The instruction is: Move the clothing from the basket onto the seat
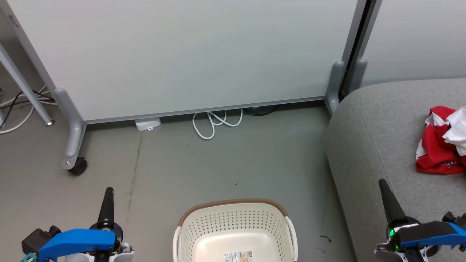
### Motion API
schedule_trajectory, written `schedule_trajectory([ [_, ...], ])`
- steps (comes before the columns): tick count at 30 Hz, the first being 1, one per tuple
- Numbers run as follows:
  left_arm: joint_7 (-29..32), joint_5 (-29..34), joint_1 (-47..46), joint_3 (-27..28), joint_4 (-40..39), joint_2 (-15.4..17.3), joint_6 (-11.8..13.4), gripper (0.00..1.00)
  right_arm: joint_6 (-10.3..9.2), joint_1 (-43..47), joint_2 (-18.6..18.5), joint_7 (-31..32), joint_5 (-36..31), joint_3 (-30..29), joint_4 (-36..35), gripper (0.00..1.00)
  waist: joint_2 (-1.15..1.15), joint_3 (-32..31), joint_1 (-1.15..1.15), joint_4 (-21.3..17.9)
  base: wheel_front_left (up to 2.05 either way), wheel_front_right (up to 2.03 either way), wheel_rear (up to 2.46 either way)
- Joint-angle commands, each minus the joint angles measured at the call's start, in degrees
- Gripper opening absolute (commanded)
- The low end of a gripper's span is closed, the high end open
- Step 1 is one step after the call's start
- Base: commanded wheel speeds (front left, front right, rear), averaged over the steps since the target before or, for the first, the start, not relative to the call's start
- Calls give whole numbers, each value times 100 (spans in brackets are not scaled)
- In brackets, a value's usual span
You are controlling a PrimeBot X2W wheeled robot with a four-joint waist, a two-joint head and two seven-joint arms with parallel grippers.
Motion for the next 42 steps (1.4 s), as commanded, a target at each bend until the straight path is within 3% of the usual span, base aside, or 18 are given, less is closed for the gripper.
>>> schedule_trajectory([
  [1, 42, -130, -138, 43, -79, 9, -44, 0, 3, -142, -29, 20, 159, -16, -57, 0, 0, 2, 0, -1, 0, 0, 0],
  [42, 519, -1823, -292, 358, -370, -70, -62, 0, 4, -318, -37, 251, 1952, -86, -49, 0, 0, 52, -1, -40, 0, 0, 0],
])
